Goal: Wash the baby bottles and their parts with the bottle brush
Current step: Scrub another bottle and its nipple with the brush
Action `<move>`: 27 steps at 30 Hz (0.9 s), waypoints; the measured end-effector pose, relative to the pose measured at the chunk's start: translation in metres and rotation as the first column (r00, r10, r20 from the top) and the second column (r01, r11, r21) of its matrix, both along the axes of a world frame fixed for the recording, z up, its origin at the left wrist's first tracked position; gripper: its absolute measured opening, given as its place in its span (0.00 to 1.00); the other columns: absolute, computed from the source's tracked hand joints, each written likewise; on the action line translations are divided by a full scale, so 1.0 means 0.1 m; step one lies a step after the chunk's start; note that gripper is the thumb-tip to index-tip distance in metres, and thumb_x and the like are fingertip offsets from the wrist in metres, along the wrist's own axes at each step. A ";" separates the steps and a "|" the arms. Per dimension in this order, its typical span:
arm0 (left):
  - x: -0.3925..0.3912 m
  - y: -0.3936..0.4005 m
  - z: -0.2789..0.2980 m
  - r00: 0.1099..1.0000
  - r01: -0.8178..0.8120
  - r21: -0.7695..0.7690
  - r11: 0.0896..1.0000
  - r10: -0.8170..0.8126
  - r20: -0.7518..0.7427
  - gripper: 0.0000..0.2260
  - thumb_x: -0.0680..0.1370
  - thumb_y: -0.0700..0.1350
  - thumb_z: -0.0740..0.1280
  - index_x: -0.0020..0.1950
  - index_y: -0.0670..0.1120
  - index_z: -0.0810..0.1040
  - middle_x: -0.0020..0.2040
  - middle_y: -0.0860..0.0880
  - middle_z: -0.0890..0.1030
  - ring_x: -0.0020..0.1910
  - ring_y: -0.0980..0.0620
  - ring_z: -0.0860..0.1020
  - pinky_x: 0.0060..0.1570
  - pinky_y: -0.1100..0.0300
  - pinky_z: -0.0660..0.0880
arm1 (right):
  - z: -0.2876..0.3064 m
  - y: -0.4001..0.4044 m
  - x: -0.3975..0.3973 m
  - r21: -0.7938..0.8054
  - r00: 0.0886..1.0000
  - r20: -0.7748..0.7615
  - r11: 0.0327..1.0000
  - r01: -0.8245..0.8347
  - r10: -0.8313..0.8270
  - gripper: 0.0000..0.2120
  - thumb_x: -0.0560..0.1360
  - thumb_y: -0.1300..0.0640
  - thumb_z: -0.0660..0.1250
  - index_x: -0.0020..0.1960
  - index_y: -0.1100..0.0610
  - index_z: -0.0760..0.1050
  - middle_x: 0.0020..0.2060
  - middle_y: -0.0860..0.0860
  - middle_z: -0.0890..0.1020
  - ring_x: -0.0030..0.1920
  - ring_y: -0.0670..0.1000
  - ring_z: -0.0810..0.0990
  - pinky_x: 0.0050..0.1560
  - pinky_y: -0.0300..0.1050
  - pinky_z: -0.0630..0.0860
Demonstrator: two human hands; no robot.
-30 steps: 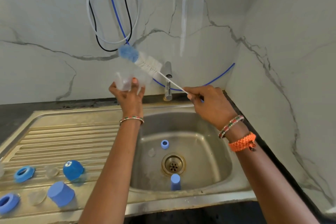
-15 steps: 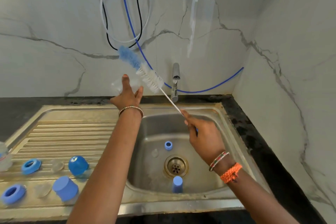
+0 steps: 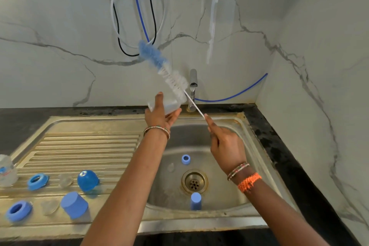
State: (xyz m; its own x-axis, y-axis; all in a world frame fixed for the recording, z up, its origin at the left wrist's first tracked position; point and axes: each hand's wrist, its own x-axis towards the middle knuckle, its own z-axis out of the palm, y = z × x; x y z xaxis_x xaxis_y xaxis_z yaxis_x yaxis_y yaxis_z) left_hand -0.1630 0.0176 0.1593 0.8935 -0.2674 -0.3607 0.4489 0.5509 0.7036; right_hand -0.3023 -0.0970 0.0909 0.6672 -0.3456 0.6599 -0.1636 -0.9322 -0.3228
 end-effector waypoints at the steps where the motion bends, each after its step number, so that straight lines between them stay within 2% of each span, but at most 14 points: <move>1: -0.02 0.00 0.02 0.999 0.015 -0.019 1.000 -0.015 -0.029 0.25 0.72 0.51 0.72 0.63 0.42 0.69 0.54 0.39 0.76 0.47 0.41 0.80 0.33 0.53 0.81 | 0.02 -0.02 0.01 -0.011 1.000 -0.002 1.000 0.013 -0.013 0.30 0.71 0.66 0.64 0.71 0.49 0.65 0.27 0.49 0.68 0.22 0.48 0.65 0.17 0.44 0.66; 3: 0.05 0.10 0.08 0.997 0.028 -0.074 0.997 -0.033 -0.063 0.21 0.74 0.52 0.71 0.60 0.41 0.71 0.52 0.40 0.77 0.42 0.45 0.79 0.29 0.57 0.80 | -0.03 -0.07 -0.11 -0.052 0.998 -0.061 0.999 0.002 -0.005 0.31 0.71 0.63 0.61 0.72 0.47 0.61 0.27 0.50 0.69 0.20 0.49 0.65 0.16 0.44 0.65; 5: 0.16 0.23 0.14 0.997 0.012 -0.112 0.994 -0.021 -0.077 0.16 0.75 0.52 0.69 0.52 0.42 0.73 0.50 0.42 0.77 0.40 0.48 0.79 0.30 0.59 0.80 | -0.17 -0.13 -0.32 -0.093 0.994 -0.112 0.996 -0.005 -0.006 0.31 0.73 0.60 0.56 0.74 0.45 0.56 0.27 0.50 0.71 0.19 0.49 0.66 0.15 0.43 0.65; 8: 0.08 0.22 0.14 0.995 0.080 -0.039 0.996 -0.082 -0.058 0.14 0.75 0.54 0.67 0.45 0.43 0.72 0.42 0.43 0.77 0.30 0.51 0.79 0.28 0.61 0.79 | -0.29 -0.15 -0.42 -0.088 0.994 -0.105 0.996 0.006 -0.015 0.29 0.74 0.58 0.54 0.74 0.45 0.55 0.27 0.50 0.71 0.18 0.49 0.65 0.15 0.44 0.65; 10: -0.11 0.06 0.06 0.984 0.175 0.024 0.984 -0.174 -0.048 0.14 0.76 0.54 0.66 0.45 0.43 0.73 0.40 0.43 0.76 0.29 0.52 0.77 0.24 0.64 0.77 | -0.22 -0.13 -0.27 -0.092 0.996 -0.081 0.996 0.019 -0.027 0.31 0.72 0.61 0.56 0.73 0.46 0.57 0.27 0.51 0.70 0.18 0.50 0.66 0.15 0.45 0.65; 12: -0.20 -0.01 0.03 0.977 0.197 0.001 0.980 -0.196 -0.080 0.15 0.76 0.54 0.66 0.44 0.42 0.73 0.39 0.43 0.76 0.30 0.52 0.76 0.23 0.65 0.76 | -0.16 -0.12 -0.16 -0.117 0.997 -0.067 0.993 0.036 -0.044 0.33 0.70 0.63 0.59 0.73 0.47 0.58 0.27 0.51 0.69 0.18 0.51 0.66 0.15 0.44 0.65; 15: -0.01 0.13 0.08 0.980 0.159 -0.067 0.985 -0.166 -0.106 0.16 0.76 0.54 0.62 0.46 0.41 0.73 0.34 0.44 0.75 0.20 0.54 0.73 0.19 0.67 0.71 | -0.23 -0.22 -0.32 -0.134 0.995 -0.082 0.990 0.038 -0.049 0.32 0.72 0.62 0.58 0.74 0.47 0.57 0.27 0.51 0.69 0.18 0.50 0.64 0.15 0.43 0.65; 17: 0.12 0.22 0.08 0.980 0.169 -0.047 0.984 -0.173 -0.099 0.16 0.76 0.55 0.60 0.48 0.41 0.73 0.31 0.45 0.74 0.18 0.56 0.70 0.18 0.69 0.68 | -0.33 -0.27 -0.50 -0.131 0.997 -0.079 0.991 0.015 -0.026 0.33 0.72 0.63 0.60 0.74 0.47 0.55 0.26 0.50 0.70 0.18 0.49 0.65 0.15 0.44 0.66; 20: -0.02 0.10 0.01 0.941 0.335 0.056 0.941 -0.331 -0.070 0.16 0.76 0.56 0.58 0.43 0.42 0.73 0.25 0.47 0.72 0.17 0.57 0.67 0.17 0.71 0.65 | -0.32 -0.22 -0.44 -0.123 0.997 -0.075 0.992 -0.006 -0.003 0.29 0.74 0.61 0.56 0.73 0.47 0.58 0.26 0.50 0.70 0.19 0.48 0.64 0.16 0.42 0.64; 23: -0.22 -0.08 -0.04 0.894 0.443 0.072 0.894 -0.435 -0.104 0.17 0.76 0.57 0.58 0.42 0.43 0.73 0.24 0.48 0.71 0.16 0.57 0.65 0.17 0.71 0.63 | -0.19 -0.17 -0.22 -0.107 0.999 -0.040 0.994 0.018 -0.023 0.27 0.74 0.59 0.54 0.72 0.47 0.60 0.28 0.51 0.70 0.20 0.49 0.65 0.16 0.41 0.63; 27: 0.02 0.07 0.01 0.918 0.380 -0.039 0.924 -0.382 -0.110 0.15 0.76 0.54 0.56 0.39 0.43 0.70 0.22 0.48 0.69 0.15 0.57 0.62 0.15 0.71 0.59 | -0.37 -0.35 -0.49 -0.057 0.995 -0.092 0.998 0.026 -0.031 0.28 0.76 0.57 0.54 0.75 0.44 0.55 0.29 0.51 0.72 0.20 0.50 0.67 0.17 0.45 0.68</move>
